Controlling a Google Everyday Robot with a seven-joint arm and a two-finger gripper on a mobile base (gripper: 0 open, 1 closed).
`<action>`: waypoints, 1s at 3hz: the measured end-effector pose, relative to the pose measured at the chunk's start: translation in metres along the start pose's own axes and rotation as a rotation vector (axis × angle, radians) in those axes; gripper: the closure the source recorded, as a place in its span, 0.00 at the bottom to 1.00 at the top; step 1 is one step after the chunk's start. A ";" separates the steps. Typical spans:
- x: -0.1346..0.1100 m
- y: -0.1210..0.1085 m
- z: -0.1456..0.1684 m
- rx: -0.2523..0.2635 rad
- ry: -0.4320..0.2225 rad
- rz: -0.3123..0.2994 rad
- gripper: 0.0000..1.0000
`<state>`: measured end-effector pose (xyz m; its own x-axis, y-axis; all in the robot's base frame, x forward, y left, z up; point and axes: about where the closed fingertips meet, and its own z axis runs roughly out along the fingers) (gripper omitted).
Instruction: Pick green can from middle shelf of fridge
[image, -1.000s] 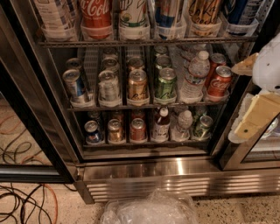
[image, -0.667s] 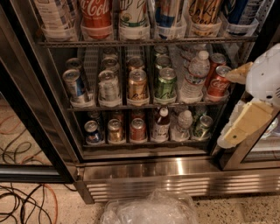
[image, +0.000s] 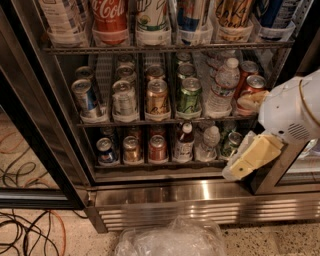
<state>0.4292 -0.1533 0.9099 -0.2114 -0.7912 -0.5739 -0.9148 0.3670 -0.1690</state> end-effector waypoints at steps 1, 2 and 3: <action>-0.001 0.011 0.018 0.003 -0.093 0.057 0.00; -0.003 0.020 0.031 0.019 -0.225 0.112 0.00; -0.015 0.021 0.025 0.020 -0.279 0.128 0.00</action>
Offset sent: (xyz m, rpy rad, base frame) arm -0.0116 0.0358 -0.0324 0.4582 -0.0977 -0.1020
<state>0.4216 -0.1208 0.8949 -0.2195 -0.5741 -0.7888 -0.8794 0.4666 -0.0949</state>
